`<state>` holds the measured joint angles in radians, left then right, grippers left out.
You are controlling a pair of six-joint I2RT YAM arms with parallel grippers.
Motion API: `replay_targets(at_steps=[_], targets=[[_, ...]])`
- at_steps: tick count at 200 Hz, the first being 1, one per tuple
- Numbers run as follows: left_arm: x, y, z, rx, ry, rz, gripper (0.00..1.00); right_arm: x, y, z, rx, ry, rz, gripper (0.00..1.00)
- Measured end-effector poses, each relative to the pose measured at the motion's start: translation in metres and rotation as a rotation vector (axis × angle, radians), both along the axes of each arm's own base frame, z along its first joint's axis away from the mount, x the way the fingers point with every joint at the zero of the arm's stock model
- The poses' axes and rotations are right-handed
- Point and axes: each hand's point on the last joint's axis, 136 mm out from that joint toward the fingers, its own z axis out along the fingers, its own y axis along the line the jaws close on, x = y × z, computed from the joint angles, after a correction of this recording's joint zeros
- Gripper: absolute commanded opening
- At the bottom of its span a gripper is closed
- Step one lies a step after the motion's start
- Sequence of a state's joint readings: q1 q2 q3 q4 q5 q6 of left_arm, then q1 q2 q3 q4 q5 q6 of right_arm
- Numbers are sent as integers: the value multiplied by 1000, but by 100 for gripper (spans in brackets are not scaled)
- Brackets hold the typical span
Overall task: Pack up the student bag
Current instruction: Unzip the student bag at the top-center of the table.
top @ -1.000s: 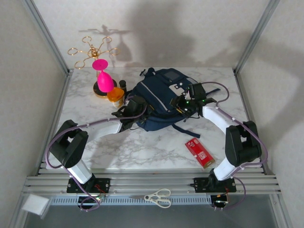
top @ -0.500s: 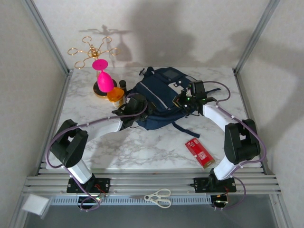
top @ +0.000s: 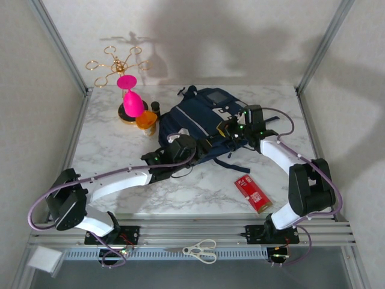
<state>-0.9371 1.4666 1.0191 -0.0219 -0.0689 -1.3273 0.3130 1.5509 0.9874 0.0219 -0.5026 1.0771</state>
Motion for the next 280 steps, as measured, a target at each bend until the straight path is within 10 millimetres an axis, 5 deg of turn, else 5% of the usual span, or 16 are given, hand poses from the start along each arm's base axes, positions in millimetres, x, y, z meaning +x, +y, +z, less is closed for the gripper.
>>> replay_targets(at_steps=[116, 150, 208, 280], targets=[[55, -26, -16, 114, 32, 197, 30, -12, 10, 14, 72, -9, 9, 0], [65, -24, -30, 149, 58, 247, 34, -14, 11, 16, 76, -8, 7, 0], [68, -25, -27, 125, 71, 300, 35, -16, 11, 19, 91, -25, -4, 0], [67, -26, -28, 94, 99, 350, 5, -19, 9, 16, 88, -17, -16, 0]])
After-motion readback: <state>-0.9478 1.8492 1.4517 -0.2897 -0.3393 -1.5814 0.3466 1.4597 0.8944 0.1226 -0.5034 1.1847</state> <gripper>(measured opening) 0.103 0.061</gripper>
